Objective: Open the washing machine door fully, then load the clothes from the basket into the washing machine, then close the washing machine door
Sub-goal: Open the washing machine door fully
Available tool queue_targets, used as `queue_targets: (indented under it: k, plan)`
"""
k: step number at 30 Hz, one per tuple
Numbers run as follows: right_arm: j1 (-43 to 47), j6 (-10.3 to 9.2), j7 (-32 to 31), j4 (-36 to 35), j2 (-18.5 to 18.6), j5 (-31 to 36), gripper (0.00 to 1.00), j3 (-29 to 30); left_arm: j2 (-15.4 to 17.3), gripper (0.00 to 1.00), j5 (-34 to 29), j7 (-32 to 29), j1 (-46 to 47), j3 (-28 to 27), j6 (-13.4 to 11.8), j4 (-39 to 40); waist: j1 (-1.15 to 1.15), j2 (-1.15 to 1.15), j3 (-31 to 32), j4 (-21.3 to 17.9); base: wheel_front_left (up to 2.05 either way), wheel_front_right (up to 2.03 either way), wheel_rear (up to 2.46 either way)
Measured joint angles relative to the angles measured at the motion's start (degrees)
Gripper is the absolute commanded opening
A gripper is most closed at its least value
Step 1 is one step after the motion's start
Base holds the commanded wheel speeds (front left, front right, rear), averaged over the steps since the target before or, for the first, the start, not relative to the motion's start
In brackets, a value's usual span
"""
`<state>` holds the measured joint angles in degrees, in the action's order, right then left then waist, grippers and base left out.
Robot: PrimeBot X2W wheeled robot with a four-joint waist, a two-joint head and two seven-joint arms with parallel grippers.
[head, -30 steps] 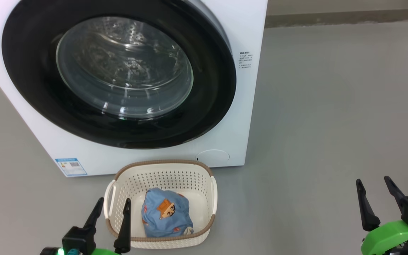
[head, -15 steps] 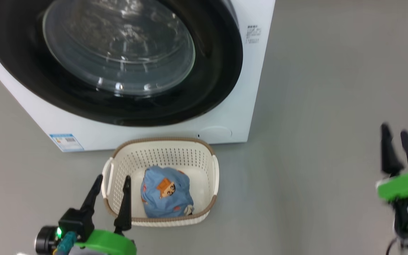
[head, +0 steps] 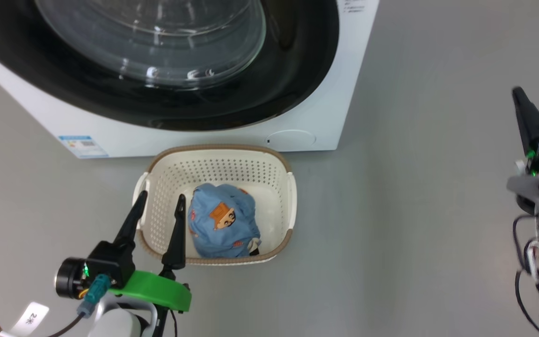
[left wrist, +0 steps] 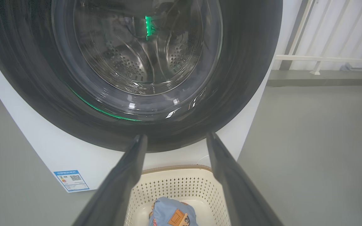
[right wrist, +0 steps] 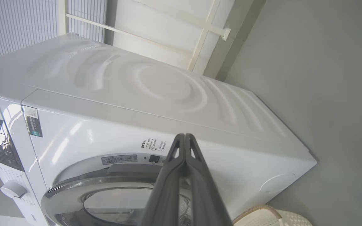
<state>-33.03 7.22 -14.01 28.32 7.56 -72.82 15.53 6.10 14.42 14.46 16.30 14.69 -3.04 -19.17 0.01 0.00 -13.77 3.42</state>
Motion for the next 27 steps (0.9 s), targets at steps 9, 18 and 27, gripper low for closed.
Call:
queue_targets:
  k: [9, 18, 27]
  plan:
    - [-14.0, 0.00, -15.0, 12.3, 0.8, -10.4, 0.00, 1.5, -1.0, 1.00, -0.8, 0.2, 1.5, 0.3, 1.1, -0.4, -0.01, 0.00, -2.8, 2.5, 0.00, 0.00, 0.00]
    - [-26.3, 0.00, -18.6, 21.6, 1.6, -10.3, 0.00, -0.6, -2.1, 1.00, -1.4, 0.2, 3.6, 1.1, 2.1, -1.2, 0.00, 0.00, -5.1, 5.5, 0.00, 0.00, 0.00]
    - [-35.0, 0.00, -19.8, 28.0, 1.6, -8.1, 0.00, -3.6, -3.4, 1.00, -1.5, 0.2, 5.2, 1.6, 3.0, -1.2, -0.01, 0.00, -7.1, 8.5, 0.00, 0.00, 0.00]
